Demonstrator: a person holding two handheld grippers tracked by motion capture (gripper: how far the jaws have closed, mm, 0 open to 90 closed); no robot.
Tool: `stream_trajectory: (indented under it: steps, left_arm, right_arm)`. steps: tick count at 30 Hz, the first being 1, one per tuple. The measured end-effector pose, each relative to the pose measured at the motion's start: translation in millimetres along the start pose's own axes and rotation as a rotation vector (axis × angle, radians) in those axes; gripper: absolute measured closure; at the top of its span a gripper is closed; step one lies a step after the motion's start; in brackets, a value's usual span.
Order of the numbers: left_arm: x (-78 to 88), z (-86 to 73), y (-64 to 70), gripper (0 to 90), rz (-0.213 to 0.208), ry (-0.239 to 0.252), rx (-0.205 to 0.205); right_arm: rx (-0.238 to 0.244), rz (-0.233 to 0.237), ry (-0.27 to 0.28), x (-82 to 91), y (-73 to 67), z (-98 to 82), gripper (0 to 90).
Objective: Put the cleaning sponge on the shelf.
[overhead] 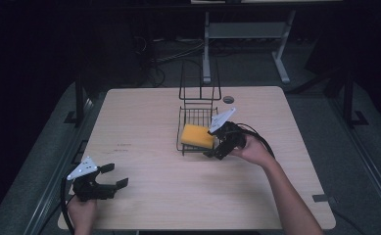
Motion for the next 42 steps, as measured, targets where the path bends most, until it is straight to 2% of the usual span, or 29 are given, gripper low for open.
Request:
stream_trajectory:
  steps: [2,3,8,17,42]
  left_arm:
    - [-0.2,-0.1,0.0,14.1,0.0,-0.001,0.002]
    - [0.5,-0.1,-0.1,14.1,0.0,-0.001,0.001]
    - [0.9,-0.4,-0.4,14.1,0.0,-0.001,-0.003]
    - [0.2,-0.2,-0.1,14.1,0.002,-0.003,-0.005]
    - [-0.2,-0.2,1.4,14.1,0.001,-0.008,-0.011]
  right_arm:
    - [0.01,-0.007,-0.001,1.9,-1.9,-1.7,14.5]
    - [0.003,-0.008,0.014,5.8,-7.3,-4.7,14.4]
    - [-0.01,-0.016,0.008,12.5,-15.5,-14.9,14.4]
    - [-0.034,-0.014,0.001,14.8,-25.9,-32.7,14.4]
    - [-0.062,-0.013,-0.022,16.4,-41.3,-60.8,14.7]
Point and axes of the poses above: each handheld gripper's, and its own axes: x roughly backward along the jaws, z roughly out of its top, y roughly to its right, the point moved 3 cm from there along -x, roughly forward along the jaws, and after that the axes turned 13 degrees about z, right-handed, at the moved point
